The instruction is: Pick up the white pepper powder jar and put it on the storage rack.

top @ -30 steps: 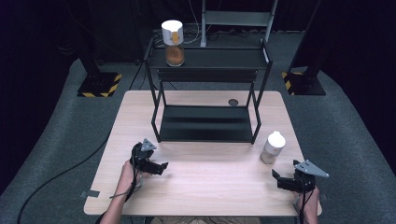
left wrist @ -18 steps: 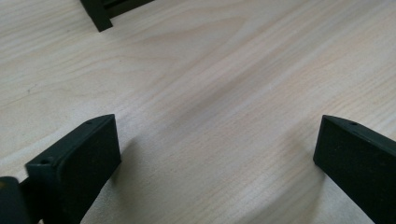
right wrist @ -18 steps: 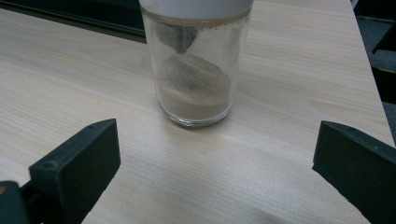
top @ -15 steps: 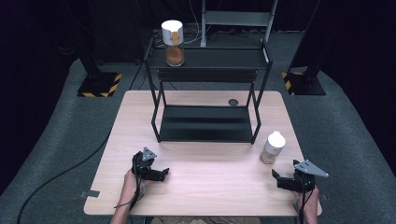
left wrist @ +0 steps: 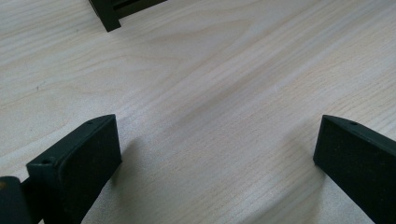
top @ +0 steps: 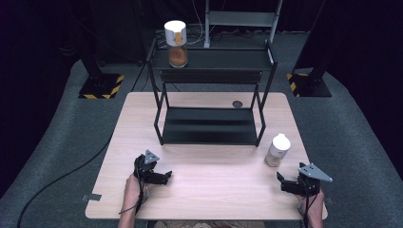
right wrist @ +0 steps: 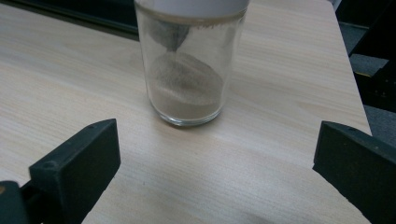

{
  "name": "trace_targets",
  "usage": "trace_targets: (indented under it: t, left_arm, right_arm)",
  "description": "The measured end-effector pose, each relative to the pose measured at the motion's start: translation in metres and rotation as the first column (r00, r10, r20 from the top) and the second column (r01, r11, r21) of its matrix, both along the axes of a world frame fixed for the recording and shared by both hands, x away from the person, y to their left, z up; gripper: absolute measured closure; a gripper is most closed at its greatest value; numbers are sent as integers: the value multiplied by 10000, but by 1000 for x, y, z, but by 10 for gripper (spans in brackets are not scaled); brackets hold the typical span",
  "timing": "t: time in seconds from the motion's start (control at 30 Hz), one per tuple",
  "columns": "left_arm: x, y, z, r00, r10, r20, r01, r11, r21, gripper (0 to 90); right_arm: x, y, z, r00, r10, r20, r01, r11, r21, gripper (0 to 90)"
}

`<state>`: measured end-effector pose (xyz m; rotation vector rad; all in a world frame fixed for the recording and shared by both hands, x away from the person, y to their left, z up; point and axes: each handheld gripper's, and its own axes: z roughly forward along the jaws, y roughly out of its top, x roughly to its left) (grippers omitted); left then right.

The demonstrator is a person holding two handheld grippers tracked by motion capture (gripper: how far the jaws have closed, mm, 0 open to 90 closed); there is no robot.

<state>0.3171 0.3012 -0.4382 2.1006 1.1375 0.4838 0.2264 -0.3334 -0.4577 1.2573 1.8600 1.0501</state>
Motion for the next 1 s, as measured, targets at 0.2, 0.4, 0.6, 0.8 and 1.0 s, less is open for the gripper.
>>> trace_targets:
  t: [0.2,0.4,0.6,0.8,1.0]
  left_arm:
    - [0,0,0,10000,6,15,-6,10000,-1,1]
    - [0,0,0,10000,5,4,-5,10000,-10,1]
    - [0,0,0,10000,2,4,-2,10000,-12,2]
    - [0,0,0,10000,10,2,-10,10000,-10,2]
    - [0,-1,0,10000,26,7,-26,10000,-10,2]
  right_arm:
    - [3,7,1,10000,-19,-63,19,9999,121,0]
    - [18,19,13,9999,-41,138,37,9997,252,0]
    - [46,27,20,9998,129,177,-138,9987,494,0]
    - [63,36,20,9998,44,178,-51,9990,447,0]
    - [73,39,16,9999,59,90,-62,9991,416,0]
